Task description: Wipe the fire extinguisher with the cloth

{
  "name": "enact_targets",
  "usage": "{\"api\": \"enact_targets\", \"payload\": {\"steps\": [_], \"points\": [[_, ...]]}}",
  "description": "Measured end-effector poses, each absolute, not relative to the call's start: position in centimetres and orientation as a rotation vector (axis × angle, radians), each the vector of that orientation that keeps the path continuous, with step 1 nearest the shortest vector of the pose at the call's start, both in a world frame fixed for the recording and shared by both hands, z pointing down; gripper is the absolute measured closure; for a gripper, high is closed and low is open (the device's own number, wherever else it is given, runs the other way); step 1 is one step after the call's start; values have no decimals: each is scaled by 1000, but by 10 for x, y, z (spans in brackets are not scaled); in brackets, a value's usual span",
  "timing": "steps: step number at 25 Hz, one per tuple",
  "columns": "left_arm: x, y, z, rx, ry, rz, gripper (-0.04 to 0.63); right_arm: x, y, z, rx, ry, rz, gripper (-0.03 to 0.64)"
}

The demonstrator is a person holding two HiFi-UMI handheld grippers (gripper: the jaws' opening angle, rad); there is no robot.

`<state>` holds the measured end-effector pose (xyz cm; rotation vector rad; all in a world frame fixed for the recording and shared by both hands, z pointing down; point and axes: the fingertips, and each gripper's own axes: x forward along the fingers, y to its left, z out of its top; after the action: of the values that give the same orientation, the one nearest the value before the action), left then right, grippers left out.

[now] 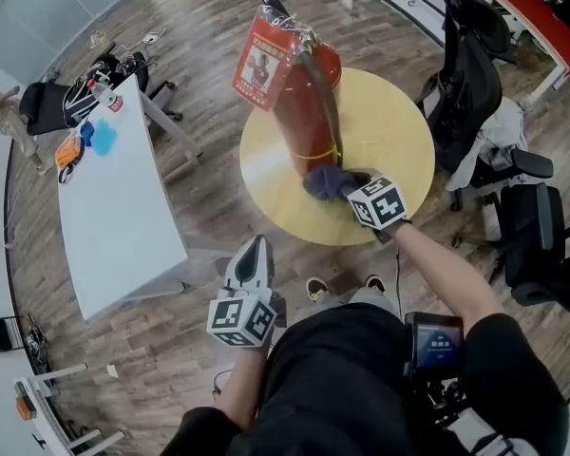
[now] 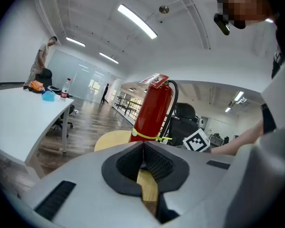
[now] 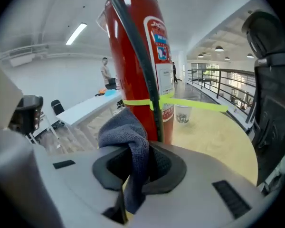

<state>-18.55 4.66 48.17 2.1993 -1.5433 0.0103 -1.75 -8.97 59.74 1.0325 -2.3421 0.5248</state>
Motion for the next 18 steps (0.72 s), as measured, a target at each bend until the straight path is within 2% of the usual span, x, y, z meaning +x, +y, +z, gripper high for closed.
{"api": "enact_targets", "payload": {"steps": [4,11,18], "points": [[-162,45,472,2217,-1551,27,572,5,-59,545,923,-2503,383,558],[-79,38,426,2353,-1549,-8,572,64,-6,390,917,-2854,53,558],[9,53,414,2456,-1517,1,572,116,38,379,1010,-2883,10,558]]}}
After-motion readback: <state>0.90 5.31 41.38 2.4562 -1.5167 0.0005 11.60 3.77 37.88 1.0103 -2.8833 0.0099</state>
